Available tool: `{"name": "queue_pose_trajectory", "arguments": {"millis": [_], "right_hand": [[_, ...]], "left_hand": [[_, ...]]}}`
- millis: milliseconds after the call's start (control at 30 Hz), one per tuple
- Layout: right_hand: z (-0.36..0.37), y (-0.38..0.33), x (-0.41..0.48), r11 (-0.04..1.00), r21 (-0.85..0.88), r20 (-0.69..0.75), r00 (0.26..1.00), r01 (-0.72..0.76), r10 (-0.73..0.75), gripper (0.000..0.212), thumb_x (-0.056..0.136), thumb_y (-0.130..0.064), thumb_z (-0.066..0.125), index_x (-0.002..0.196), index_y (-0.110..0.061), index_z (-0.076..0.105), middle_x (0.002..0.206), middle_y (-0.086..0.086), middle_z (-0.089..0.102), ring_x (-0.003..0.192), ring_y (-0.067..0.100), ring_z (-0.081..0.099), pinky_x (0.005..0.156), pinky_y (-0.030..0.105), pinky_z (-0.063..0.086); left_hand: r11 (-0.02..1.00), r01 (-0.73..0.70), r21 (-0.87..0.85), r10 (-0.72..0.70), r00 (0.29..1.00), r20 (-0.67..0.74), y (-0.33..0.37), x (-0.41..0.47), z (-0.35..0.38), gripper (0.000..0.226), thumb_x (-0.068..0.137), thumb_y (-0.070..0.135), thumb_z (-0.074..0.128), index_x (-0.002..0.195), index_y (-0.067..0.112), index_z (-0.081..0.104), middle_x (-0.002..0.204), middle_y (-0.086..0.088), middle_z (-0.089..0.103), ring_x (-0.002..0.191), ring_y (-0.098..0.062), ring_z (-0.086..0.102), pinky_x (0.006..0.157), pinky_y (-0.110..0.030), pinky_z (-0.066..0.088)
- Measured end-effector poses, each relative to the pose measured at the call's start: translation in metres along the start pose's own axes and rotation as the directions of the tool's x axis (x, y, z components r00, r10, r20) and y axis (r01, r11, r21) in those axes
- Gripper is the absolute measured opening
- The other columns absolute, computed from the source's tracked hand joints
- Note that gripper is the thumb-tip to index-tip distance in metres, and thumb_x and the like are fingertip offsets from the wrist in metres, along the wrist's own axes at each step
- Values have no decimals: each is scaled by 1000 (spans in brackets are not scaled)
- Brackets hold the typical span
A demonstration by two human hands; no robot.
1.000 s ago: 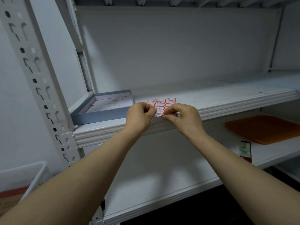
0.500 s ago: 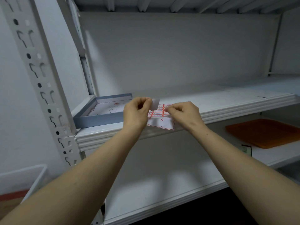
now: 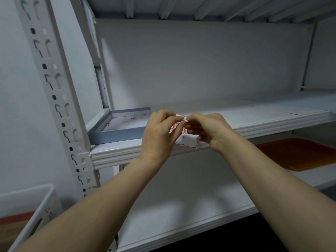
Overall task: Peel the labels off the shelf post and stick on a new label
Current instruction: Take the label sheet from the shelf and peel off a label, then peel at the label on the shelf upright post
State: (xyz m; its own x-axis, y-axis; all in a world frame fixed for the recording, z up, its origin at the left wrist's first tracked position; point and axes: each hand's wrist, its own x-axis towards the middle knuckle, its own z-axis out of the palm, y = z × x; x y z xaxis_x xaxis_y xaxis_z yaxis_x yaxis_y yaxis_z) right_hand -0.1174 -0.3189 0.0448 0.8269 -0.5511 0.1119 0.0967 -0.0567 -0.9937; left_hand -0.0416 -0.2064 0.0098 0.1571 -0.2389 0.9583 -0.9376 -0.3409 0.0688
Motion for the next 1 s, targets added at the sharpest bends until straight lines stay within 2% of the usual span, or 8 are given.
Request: {"name": "queue_pose_trajectory", "arguments": {"millis": [67, 167, 233, 300, 400, 600, 767, 1000], "right_hand": [[0, 3, 0, 995, -20, -16, 995, 95, -95, 16, 84, -16, 61, 69, -13, 65, 66, 0, 66, 62, 13, 57, 62, 27, 37], [1, 7, -3, 955, -127, 29, 963, 268, -267, 19, 93, -17, 53, 79, -10, 65, 74, 0, 64, 67, 10, 56, 58, 15, 43], [3, 7, -7, 912, -199, 61, 934, 358, -353, 17, 94, -18, 52, 86, -9, 64, 76, -2, 64, 68, 6, 57, 57, 8, 42], [8, 6, -12, 884, -224, 98, 912, 410, -398, 16, 93, -18, 54, 82, -13, 64, 76, -4, 64, 69, 7, 58, 64, 12, 45], [20, 3, -20, 877, -227, 144, 905, 425, -401, 16, 92, -20, 57, 77, -18, 64, 78, -1, 67, 71, 13, 60, 73, 26, 48], [47, 0, -36, 849, -237, 228, 877, 472, -424, 17, 91, -19, 58, 76, -16, 65, 71, -4, 65, 71, 13, 55, 66, 25, 41], [74, 11, -45, 852, -228, 302, 866, 472, -399, 25, 88, -28, 60, 68, -15, 67, 81, 20, 68, 69, 17, 52, 69, 30, 40], [124, 30, -63, 910, -106, 372, 864, 402, -338, 4, 81, -14, 70, 77, -14, 72, 72, -2, 69, 67, 4, 60, 66, 14, 49]], "left_hand": [[968, 216, -128, -216, 976, 15, 6, 1, -11, 26, 87, 29, 56, 99, 13, 72, 92, -1, 61, 81, -12, 54, 72, -17, 39], [710, 612, -350, -621, 777, 100, 12, 5, -26, 18, 90, 18, 53, 97, 20, 70, 91, 4, 63, 78, -6, 55, 74, -19, 43], [525, 736, -428, -745, 640, 186, 12, 7, -38, 15, 88, 17, 55, 79, 18, 67, 78, 0, 62, 70, -9, 52, 67, -25, 42], [435, 771, -465, -782, 579, 231, 12, 8, -49, 19, 86, 18, 59, 68, 15, 65, 68, 0, 61, 64, -9, 49, 59, -25, 38], [422, 763, -490, -762, 591, 264, 14, 6, -64, 18, 85, 23, 64, 69, 15, 68, 61, 7, 61, 54, -1, 50, 53, -17, 38], [471, 729, -496, -743, 631, 221, 9, -10, -89, 21, 84, 15, 67, 63, 16, 66, 48, 13, 56, 45, 5, 46, 46, -5, 36], [476, 735, -483, -766, 616, 182, -3, -33, -115, 14, 85, 16, 66, 73, 10, 70, 52, 12, 57, 48, 6, 48, 49, -5, 38], [442, 754, -485, -824, 555, 113, -25, -66, -150, 20, 86, 11, 64, 66, 13, 66, 49, 13, 57, 45, 5, 47, 46, -6, 37]]}}
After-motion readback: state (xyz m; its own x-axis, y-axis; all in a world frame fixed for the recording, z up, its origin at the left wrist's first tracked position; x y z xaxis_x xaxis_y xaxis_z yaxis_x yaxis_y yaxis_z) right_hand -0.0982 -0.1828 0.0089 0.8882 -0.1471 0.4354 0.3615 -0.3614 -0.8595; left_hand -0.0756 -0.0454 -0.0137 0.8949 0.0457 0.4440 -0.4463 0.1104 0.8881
